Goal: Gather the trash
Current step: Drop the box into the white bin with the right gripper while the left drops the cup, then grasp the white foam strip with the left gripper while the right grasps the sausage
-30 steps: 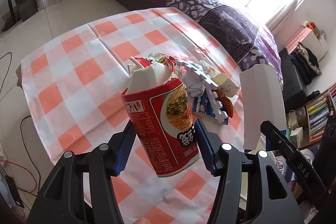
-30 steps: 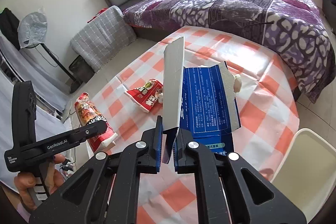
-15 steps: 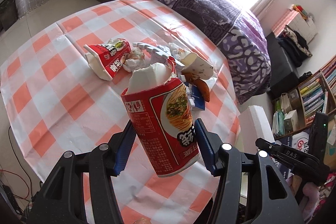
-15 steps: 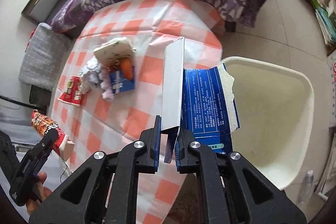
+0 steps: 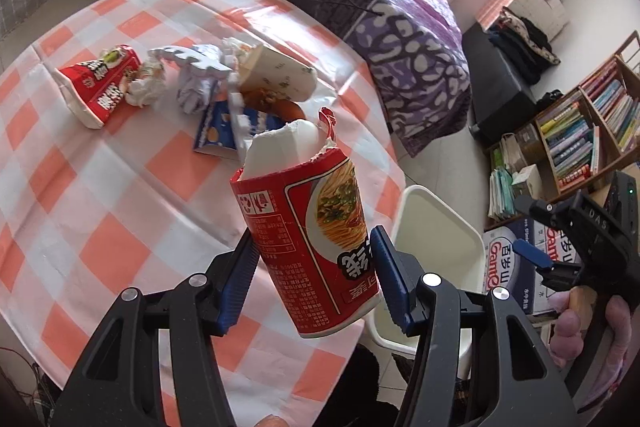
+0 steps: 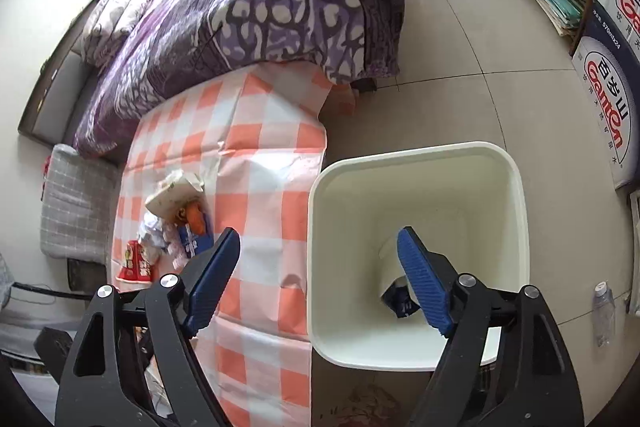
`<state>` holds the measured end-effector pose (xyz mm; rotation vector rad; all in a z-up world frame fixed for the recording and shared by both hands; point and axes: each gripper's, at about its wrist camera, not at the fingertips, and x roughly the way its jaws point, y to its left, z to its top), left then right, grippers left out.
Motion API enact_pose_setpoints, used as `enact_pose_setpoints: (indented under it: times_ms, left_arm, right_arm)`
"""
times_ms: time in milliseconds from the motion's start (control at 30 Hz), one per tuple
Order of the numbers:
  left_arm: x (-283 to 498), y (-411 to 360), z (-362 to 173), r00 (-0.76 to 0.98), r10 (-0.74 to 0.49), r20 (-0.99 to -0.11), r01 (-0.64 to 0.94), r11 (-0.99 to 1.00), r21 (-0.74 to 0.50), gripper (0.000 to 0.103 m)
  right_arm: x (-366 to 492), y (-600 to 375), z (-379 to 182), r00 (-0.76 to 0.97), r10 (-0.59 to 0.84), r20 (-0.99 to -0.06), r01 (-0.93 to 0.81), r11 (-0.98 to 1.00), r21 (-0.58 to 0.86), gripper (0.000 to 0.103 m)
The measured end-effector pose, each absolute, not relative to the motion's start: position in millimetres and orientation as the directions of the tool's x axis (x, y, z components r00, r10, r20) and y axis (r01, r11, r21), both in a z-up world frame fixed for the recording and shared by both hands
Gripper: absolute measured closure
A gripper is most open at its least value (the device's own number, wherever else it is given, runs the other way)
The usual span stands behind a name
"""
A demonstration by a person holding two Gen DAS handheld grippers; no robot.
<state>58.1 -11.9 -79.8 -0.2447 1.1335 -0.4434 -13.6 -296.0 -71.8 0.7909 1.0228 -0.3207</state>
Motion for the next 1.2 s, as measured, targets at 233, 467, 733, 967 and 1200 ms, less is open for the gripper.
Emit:
enact_pose_setpoints:
  times_ms: [233, 467, 733, 967, 1200]
  left_arm:
    - [38, -68, -73, 0.289, -0.52, -0.804, 0.353, 0.838, -0.415, 0.047]
    - [31, -134, -71, 0.234, -0.515, -0.825, 0.475, 0.801, -0.365, 0.046]
    - [28, -183, -74, 0.19, -0.553, -0.811, 0.551, 0.744, -0.378, 0.029]
    - [39, -171, -79, 0.262, -0.502, -0.824, 0.534, 0.787, -0.31, 0.024]
    - [80, -118, -91, 0.425, -0.269, -0.864, 0.372, 0.922, -0.104, 0.024]
  right_arm:
    - [-22, -320, -54, 0.565, 0.074, -0.822, 0.598, 0.649, 0.47, 0.022]
    - [-29, -350, -47, 0.614, 0.071, -0.786, 0.609, 0.591, 0.529, 0.014]
    - [-36, -377, -47, 0.624, 0.009, -0.781, 0.661, 0.527, 0.534, 0.011]
    - [-22, -362, -45, 0.59, -0.063, -0.805, 0.666, 0.601, 0.441, 0.01]
    - [2, -337, -58, 0.534, -0.08, -0.842, 0.668, 0.65, 0.362, 0.007]
